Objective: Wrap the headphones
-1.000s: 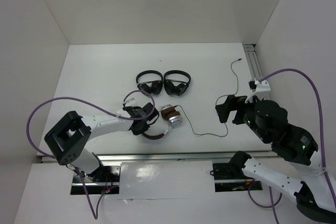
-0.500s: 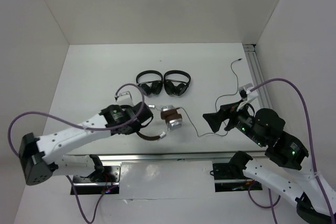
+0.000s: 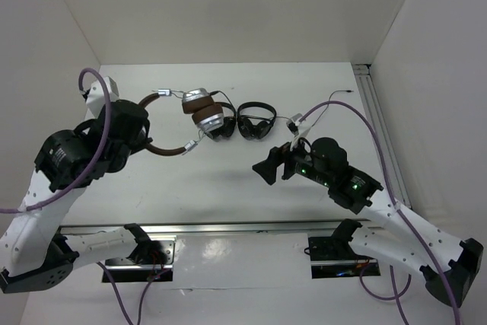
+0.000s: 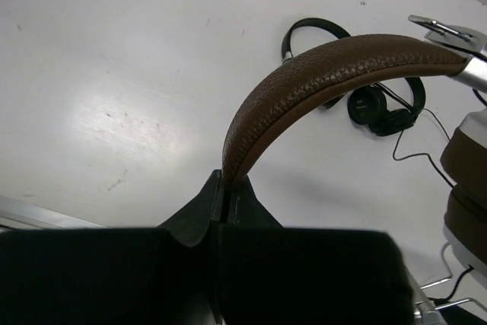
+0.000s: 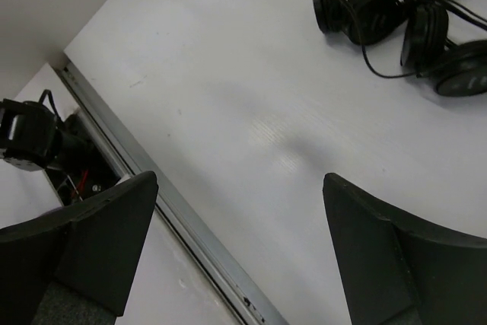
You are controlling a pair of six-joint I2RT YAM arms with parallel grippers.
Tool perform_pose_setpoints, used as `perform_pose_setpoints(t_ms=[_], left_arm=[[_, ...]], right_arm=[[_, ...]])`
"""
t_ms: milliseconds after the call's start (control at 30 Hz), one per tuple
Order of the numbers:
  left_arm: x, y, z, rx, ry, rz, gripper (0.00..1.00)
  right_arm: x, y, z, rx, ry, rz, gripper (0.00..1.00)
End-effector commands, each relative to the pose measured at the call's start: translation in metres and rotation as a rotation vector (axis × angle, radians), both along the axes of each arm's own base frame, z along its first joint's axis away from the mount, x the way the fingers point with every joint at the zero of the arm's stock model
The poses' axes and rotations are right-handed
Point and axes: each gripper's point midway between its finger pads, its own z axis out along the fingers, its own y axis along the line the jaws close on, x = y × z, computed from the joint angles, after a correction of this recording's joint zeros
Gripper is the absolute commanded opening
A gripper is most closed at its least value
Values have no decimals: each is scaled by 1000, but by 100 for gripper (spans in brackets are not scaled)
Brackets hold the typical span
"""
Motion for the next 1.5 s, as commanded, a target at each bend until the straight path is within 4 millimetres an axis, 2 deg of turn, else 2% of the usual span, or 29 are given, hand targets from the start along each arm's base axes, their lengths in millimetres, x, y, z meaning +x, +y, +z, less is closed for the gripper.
perform_pose_setpoints(t_ms=[0,67,200,267,333,367,400,500,567,600,667,833,900,933,967,1033,1067,1133,1167,1200,1233,1267,1300,1333,1367,1467], left_arm=[[1,9,30,44,-51,-42,0],[1,7,36,33,-52,-61,0],[-3,11,46,8,-76,-70,0],[-6,10,46,-13,-75,-83,0],[-10,10,48,-18,-78,-101,0],[-9,6,49,-25,-82,-121,0],[-9,6,49,-15,-81,-128,0],[-10,3,48,-18,-73,-149,0],[-11,2,47,-23,-70,-157,0],[-11,2,47,-14,-69,-162,0],[-11,2,50,-19,-78,-162,0],[-10,0,58,-30,-95,-179,0],[-10,0,57,-22,-83,-179,0],[-9,2,57,-16,-87,-170,0],[-11,3,59,-18,-89,-170,0],[-10,5,60,-4,-91,-167,0],[-10,5,60,-4,-91,-167,0],[-10,7,60,2,-95,-158,0],[-10,7,60,10,-94,-162,0],[-9,9,60,11,-94,-153,0],[-9,11,60,15,-96,-146,0],[-8,13,61,22,-100,-134,0],[-10,16,63,22,-111,-126,0],[-10,18,63,28,-114,-118,0],[-9,22,64,40,-121,-98,0],[-4,32,51,112,-91,-42,0]], right_arm=[[10,23,47,167,-154,58,96],[14,28,50,176,-174,70,94],[21,31,42,145,-214,70,91],[26,33,34,113,-232,77,88],[31,35,35,104,-264,72,85],[34,35,29,86,-269,66,84],[38,34,35,79,-316,61,84],[43,30,25,48,-364,45,82],[44,31,31,70,-389,41,78],[47,34,22,53,-370,44,76],[50,39,20,57,-371,54,70],[65,50,-5,21,-335,48,68],[71,54,-7,4,-333,40,66],[74,56,-20,-19,-309,44,59],[76,58,-18,-19,-308,44,54],[80,59,-24,-29,-301,35,40],[80,59,-24,-29,-301,35,29],[78,56,-29,-26,-292,24,26],[76,55,-25,-15,-304,22,24],[76,51,-26,-17,-305,10,17],[78,46,-28,-26,-305,-17,14],[78,43,-20,-6,-311,-36,10],[77,41,-20,-2,-299,-47,3],[78,38,-20,-3,-290,-70,0],[78,34,-20,-3,-278,-88,0],[71,21,-25,-13,-225,-158,0]])
